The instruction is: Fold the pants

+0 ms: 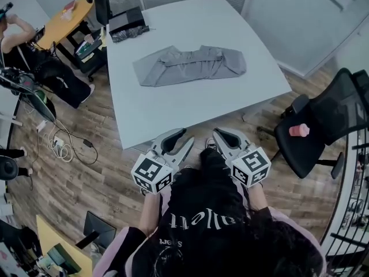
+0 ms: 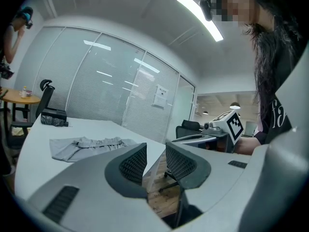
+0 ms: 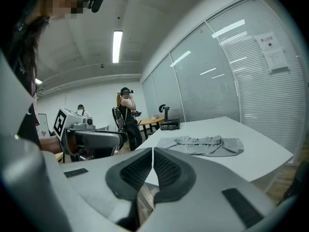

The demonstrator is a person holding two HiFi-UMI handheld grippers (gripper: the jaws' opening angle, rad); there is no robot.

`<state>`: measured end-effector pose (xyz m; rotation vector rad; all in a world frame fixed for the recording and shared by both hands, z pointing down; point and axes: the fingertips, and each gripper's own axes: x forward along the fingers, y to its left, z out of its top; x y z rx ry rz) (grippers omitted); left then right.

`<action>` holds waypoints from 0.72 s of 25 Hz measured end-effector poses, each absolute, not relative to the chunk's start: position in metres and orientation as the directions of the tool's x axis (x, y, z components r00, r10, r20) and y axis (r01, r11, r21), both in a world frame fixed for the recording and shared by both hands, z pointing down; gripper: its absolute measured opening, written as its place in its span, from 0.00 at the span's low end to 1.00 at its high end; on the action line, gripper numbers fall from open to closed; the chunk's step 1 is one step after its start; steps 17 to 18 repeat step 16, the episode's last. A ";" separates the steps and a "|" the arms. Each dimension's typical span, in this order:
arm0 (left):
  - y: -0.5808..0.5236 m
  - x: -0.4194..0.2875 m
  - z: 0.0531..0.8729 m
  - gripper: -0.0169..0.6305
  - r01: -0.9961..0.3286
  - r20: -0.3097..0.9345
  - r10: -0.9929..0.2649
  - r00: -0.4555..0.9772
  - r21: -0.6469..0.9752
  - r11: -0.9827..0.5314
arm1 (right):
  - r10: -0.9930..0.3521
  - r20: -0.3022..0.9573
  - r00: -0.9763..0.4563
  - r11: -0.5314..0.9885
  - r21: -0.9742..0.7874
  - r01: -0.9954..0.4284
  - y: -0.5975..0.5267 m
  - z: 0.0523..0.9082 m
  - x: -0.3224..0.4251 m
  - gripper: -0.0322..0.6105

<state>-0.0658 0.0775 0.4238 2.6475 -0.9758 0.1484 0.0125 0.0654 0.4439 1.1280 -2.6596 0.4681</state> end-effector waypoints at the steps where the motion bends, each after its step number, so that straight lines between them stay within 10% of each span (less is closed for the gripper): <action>1: 0.078 -0.065 0.423 0.24 -0.646 0.200 -0.614 0.763 0.255 -0.719 | -0.658 0.316 -0.684 0.657 -0.204 -0.726 0.066 0.444 0.013 0.09; 18: 0.073 -0.066 0.425 0.24 -0.648 0.207 -0.615 0.761 0.268 -0.713 | -0.650 0.317 -0.691 0.662 -0.212 -0.719 0.056 0.446 0.011 0.09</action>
